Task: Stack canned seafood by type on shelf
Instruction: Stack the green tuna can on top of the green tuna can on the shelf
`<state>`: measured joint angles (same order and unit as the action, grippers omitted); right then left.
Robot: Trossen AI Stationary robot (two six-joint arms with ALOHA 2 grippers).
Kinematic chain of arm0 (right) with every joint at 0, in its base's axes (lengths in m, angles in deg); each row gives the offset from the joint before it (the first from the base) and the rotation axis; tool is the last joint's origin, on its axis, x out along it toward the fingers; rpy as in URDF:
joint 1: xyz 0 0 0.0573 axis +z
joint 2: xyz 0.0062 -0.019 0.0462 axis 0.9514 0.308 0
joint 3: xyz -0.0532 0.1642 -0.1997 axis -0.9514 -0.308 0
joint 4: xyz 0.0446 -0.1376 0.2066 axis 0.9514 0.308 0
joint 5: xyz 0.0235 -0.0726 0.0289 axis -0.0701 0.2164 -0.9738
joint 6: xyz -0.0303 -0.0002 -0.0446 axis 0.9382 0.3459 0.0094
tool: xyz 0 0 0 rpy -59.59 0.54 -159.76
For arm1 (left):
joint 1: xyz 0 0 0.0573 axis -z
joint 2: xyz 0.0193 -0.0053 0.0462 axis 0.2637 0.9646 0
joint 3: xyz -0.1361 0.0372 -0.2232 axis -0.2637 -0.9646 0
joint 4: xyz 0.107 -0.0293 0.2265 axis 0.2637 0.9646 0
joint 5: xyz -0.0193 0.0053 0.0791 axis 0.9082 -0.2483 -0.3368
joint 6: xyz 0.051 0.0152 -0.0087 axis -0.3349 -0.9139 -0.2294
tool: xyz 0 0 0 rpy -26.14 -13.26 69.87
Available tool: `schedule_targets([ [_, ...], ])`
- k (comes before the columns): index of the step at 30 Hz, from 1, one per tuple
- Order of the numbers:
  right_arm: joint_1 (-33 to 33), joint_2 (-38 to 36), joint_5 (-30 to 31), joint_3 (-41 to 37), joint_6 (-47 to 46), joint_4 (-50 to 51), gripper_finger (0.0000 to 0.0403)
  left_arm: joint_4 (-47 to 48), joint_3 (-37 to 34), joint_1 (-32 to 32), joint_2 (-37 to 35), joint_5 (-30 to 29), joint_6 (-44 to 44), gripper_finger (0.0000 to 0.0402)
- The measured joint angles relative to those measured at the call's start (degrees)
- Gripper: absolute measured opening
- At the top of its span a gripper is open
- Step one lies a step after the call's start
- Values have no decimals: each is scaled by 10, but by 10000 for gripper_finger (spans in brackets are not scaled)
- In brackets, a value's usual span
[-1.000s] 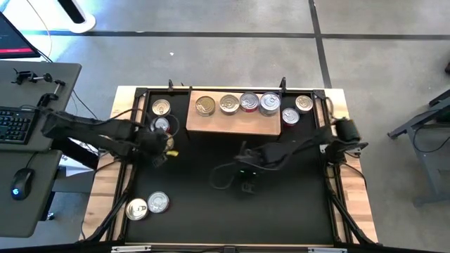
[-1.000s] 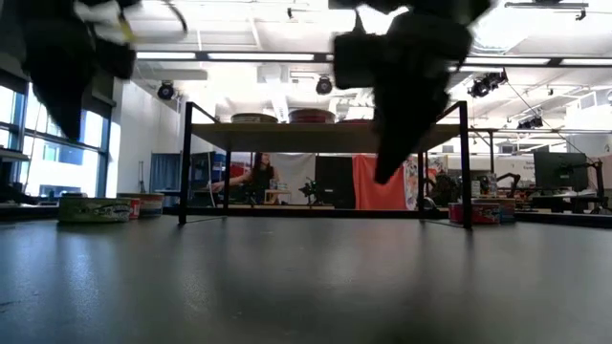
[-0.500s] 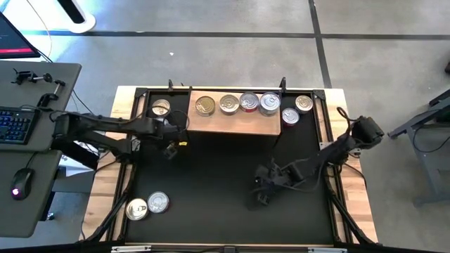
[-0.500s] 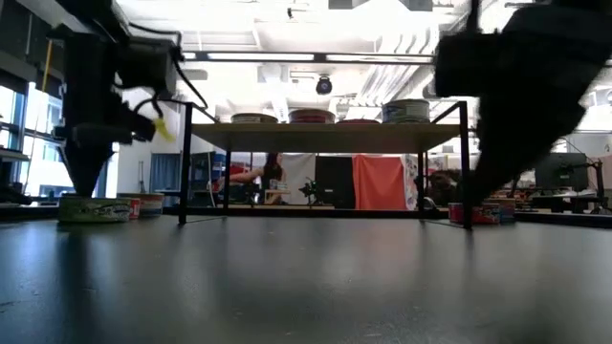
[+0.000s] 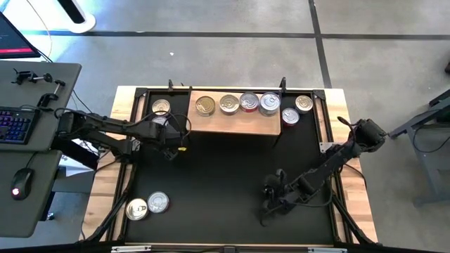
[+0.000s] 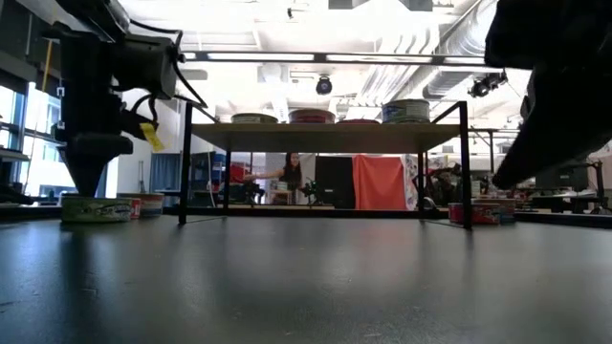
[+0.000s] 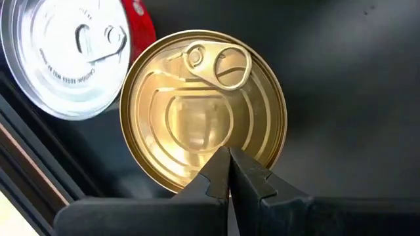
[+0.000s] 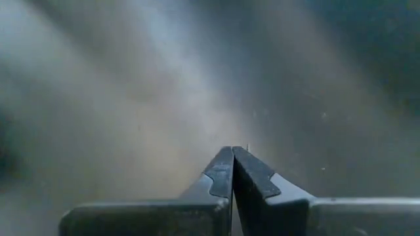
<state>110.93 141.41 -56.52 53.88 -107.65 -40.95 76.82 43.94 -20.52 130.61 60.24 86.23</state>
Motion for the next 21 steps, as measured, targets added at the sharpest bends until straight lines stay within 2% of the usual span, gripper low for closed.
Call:
schedule_targets([
  [3,15,0,27,0,-24,-2,0,-1,0,21,0,18,43,0],
  [6,32,0,39,0,-33,-13,0,-3,1,73,0,49,101,0],
  [12,74,0,43,0,-56,-46,0,-26,1,234,0,97,273,0],
  [17,111,0,46,0,-106,-91,0,-132,1,353,16,50,408,0],
  [21,125,0,48,22,-107,-120,0,-272,2,390,74,1,425,0],
])
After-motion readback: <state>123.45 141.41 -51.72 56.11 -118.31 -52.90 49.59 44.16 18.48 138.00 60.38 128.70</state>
